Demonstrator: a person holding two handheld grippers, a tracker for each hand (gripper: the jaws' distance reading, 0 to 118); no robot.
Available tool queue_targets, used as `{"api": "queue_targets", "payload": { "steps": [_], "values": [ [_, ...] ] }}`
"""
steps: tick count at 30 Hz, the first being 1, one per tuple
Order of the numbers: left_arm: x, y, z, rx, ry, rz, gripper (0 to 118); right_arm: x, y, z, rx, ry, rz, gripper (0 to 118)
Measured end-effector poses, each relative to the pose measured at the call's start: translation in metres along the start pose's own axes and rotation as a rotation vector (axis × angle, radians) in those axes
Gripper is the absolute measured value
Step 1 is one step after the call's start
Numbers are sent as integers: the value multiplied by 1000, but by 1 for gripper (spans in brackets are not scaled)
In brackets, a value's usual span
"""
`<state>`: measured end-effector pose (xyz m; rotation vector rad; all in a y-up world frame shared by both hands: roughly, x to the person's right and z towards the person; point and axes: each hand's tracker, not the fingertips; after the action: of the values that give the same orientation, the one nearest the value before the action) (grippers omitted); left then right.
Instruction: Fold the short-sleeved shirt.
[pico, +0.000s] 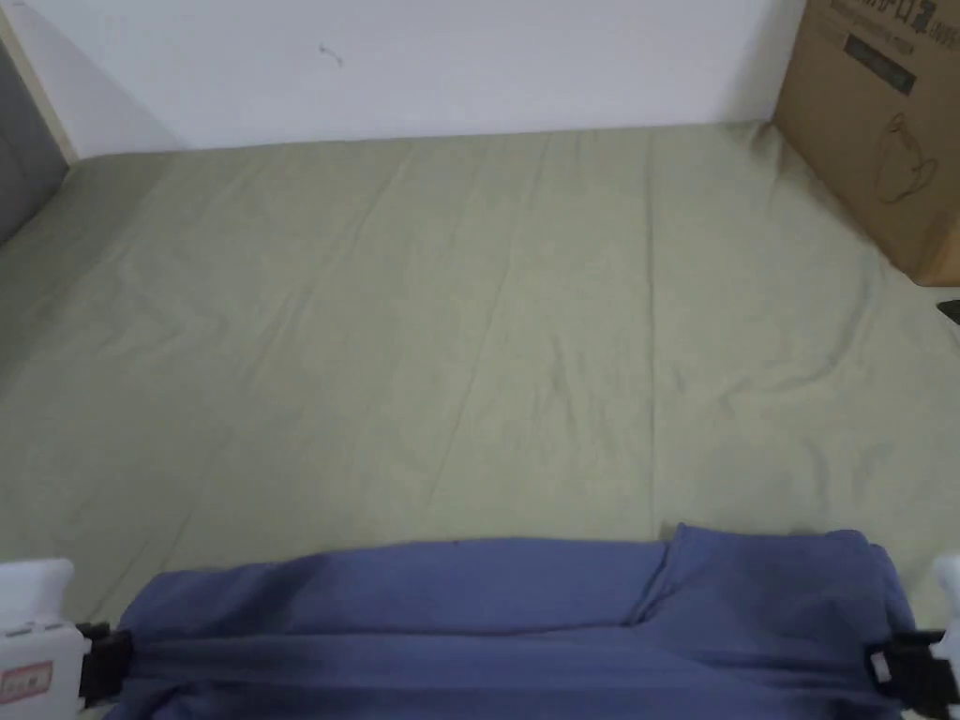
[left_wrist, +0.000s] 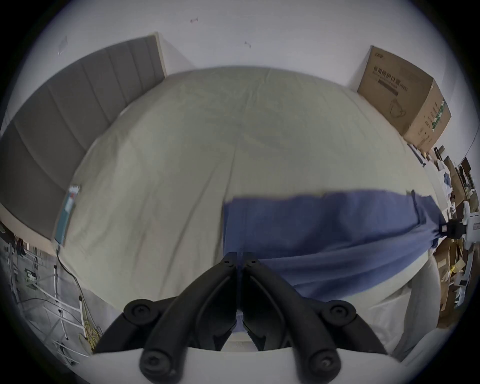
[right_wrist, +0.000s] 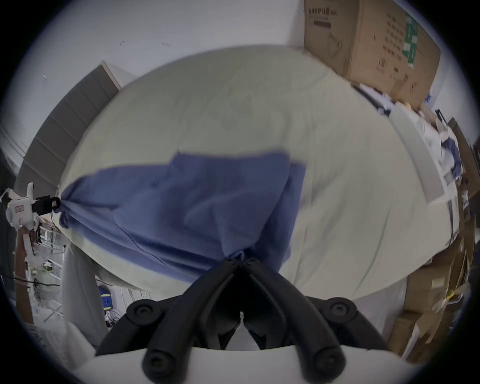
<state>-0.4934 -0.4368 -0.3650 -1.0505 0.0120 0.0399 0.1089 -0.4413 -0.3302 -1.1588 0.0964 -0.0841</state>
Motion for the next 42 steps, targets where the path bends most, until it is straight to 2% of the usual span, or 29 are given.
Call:
{"api": "queue_targets", "payload": {
  "steps": [2, 3, 4, 5, 6, 7, 8, 11, 13, 16, 17, 18, 19, 20, 23, 27, 30, 31, 32, 33, 34, 35, 42],
  "values": [
    [0, -18, -16, -22, 19, -22, 3, 0, -16, -18, -11, 9, -17, 0],
    [1, -24, -20, -29, 26, -30, 13, 2, -19, -27, 0, 6, -16, 3],
    [-2, -27, -26, -29, 29, -22, 31, 2, -20, -29, 19, 5, -18, 12],
    [-3, -30, -26, -9, 66, -6, 47, 0, -20, -28, 32, 7, -18, 26],
    [-7, -29, -23, 15, 111, 6, 64, -2, -16, -23, 46, 27, -15, 52],
    [-13, -27, -19, 24, 123, 31, 77, -5, -13, -17, 56, 53, -23, 69],
    [-19, -26, -14, 26, 93, 88, 86, -9, -10, -12, 63, 59, -24, 77],
    [-33, -22, 11, 89, -10, 228, 89, -28, -2, 8, 132, -15, 40, 75],
    [-30, -19, 32, 146, -45, 256, 87, -45, 1, 21, 204, -34, 107, 73],
    [-20, -19, 56, 205, -78, 244, 84, -78, 3, 37, 287, 10, 169, 68],
    [-16, -19, 62, 232, -106, 237, 74, -92, 4, 40, 310, 36, 190, 59],
    [-12, -20, 65, 239, -125, 238, 43, -105, 4, 41, 334, 54, 207, 39],
    [-10, -20, 66, 236, -139, 244, 14, -118, 3, 41, 356, 63, 218, 23],
    [-4, -23, 67, 237, -161, 252, 1, -133, 3, 40, 367, 72, 229, 13],
    [1, -29, 66, 216, -208, 229, 0, -170, 2, 33, 386, 145, 263, 0],
    [-3, -35, 55, 183, -209, 219, 0, -208, 5, 23, 386, 207, 252, 0],
    [-15, -37, 48, 167, -237, 280, 0, -225, 8, 16, 365, 245, 260, 0],
    [-21, -36, 44, 152, -258, 310, 8, -231, 9, 15, 361, 242, 273, 0],
    [-28, -34, 40, 140, -272, 325, 29, -236, 9, 14, 356, 237, 299, 0],
    [-34, -33, 34, 124, -296, 339, 65, -240, 9, 12, 354, 225, 313, 0],
    [-38, -32, 28, 100, -313, 348, 87, -243, 9, 11, 352, 219, 321, 0],
    [-43, -31, 19, 80, -338, 358, 99, -245, 10, 9, 342, 221, 327, 0],
    [-84, -25, -44, -2, -412, 553, 101, -251, 11, -4, 264, 235, 307, 0]
  ]
}}
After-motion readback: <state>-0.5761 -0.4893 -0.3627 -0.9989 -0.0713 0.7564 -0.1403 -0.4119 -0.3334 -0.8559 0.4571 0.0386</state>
